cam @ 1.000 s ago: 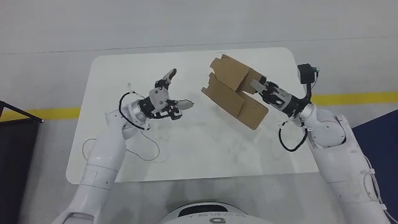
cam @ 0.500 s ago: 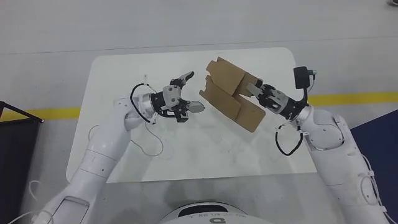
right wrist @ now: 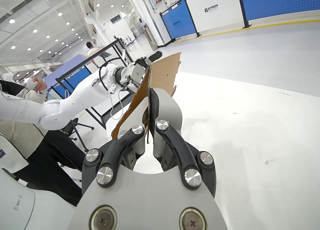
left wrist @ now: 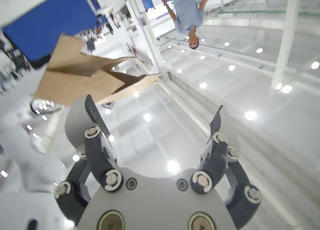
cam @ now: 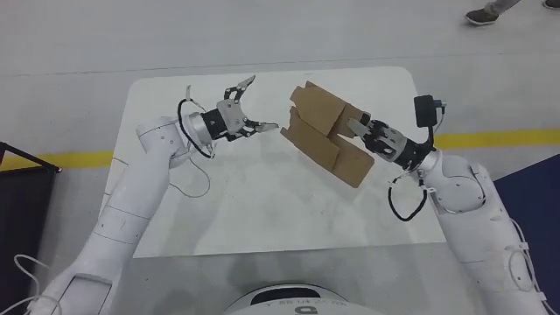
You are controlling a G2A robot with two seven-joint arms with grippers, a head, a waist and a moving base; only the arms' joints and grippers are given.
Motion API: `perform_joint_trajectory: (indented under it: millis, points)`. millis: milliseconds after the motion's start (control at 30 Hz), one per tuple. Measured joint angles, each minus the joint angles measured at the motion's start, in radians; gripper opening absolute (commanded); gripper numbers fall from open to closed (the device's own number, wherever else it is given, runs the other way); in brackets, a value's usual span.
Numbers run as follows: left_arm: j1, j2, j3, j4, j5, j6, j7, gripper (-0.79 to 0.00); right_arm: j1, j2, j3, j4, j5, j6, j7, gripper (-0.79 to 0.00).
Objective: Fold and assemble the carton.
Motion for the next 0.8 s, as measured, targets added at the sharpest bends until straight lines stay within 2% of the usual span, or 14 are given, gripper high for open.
perform_joint_trajectory:
  millis: [67, 133, 167, 267, 333, 533, 600, 667, 800]
  points:
    - [0.014, 0.005, 0.007, -0.009, 0.220, -0.144, -0.176, 0.000, 0.003, 0.000, -0.002, -0.002, 0.001, 0.004, -0.003, -0.785]
    - [0.014, 0.005, 0.007, -0.007, 0.329, -0.196, -0.267, 0.000, 0.004, 0.000, -0.003, -0.003, 0.004, 0.007, -0.006, -0.785]
    - [0.013, 0.005, 0.007, -0.006, 0.358, -0.188, -0.283, 0.000, 0.004, 0.000, -0.003, -0.003, 0.004, 0.007, -0.007, -0.785]
    - [0.013, 0.005, 0.006, -0.006, 0.285, -0.111, -0.193, 0.000, 0.004, 0.000, -0.003, -0.003, 0.004, 0.007, -0.007, -0.785]
    - [0.013, 0.005, 0.006, -0.006, 0.208, -0.106, -0.151, 0.000, 0.004, 0.000, -0.003, -0.003, 0.004, 0.007, -0.007, -0.785]
    - [0.013, 0.006, 0.009, -0.013, 0.199, -0.113, -0.145, 0.000, 0.001, -0.001, -0.008, -0.003, 0.012, 0.009, -0.007, -0.785]
    - [0.011, 0.012, 0.020, -0.053, 0.272, -0.131, -0.109, 0.000, -0.004, 0.000, -0.020, 0.004, 0.072, 0.006, 0.010, -0.785]
    - [0.011, 0.024, 0.023, -0.090, 0.429, -0.152, -0.105, 0.000, -0.001, 0.004, -0.022, 0.017, 0.157, -0.006, 0.054, -0.785]
    - [0.011, 0.051, 0.042, -0.141, 0.752, -0.197, -0.232, 0.000, 0.006, 0.013, -0.022, 0.041, 0.319, -0.004, 0.150, -0.785]
